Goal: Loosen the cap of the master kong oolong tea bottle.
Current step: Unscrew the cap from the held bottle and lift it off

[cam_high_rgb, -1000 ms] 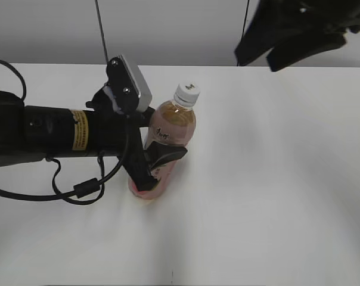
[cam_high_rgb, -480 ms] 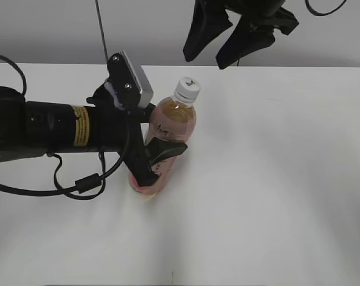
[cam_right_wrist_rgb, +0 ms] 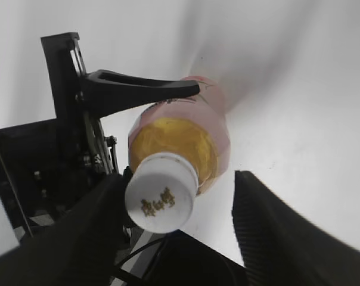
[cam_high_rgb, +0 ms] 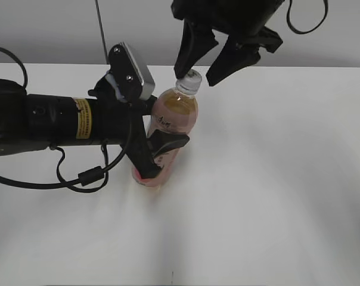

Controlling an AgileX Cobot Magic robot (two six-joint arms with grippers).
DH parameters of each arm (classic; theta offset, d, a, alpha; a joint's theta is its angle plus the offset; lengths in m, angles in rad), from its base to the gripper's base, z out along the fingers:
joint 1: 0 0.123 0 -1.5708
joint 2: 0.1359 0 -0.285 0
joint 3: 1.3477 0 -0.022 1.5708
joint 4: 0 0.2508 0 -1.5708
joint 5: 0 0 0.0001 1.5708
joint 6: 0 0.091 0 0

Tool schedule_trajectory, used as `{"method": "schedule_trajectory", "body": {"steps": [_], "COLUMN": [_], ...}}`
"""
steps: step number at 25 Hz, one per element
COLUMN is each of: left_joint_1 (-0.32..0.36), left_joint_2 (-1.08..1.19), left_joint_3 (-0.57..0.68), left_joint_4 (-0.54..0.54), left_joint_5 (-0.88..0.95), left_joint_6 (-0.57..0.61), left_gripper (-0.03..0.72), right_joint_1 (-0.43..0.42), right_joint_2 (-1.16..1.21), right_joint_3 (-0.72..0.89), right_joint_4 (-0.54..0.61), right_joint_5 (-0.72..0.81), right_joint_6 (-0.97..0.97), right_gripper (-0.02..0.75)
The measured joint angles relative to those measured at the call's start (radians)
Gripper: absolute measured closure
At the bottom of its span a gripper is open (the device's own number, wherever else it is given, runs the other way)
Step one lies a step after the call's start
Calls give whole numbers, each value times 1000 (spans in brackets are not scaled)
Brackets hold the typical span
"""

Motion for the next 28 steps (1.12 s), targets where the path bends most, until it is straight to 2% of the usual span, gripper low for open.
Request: {"method": "schedule_trajectory", "body": {"steps": [10,17,28], "left_joint_1": [0,0,0], "left_joint_2": [0,0,0], "left_joint_3": [0,0,0], "left_joint_4": [0,0,0], "left_joint_5": [33,40,39], "left_joint_6": [0,0,0], "left_gripper": [255,255,255], "right_joint_1": [10,10,10], "right_joint_2": [26,26,41], "right_joint_3": [0,0,0], "right_joint_4": [28,31,47], "right_joint_5": [2,2,2], "right_joint_6": [1,2,2], "right_gripper": [305,379,384]}}
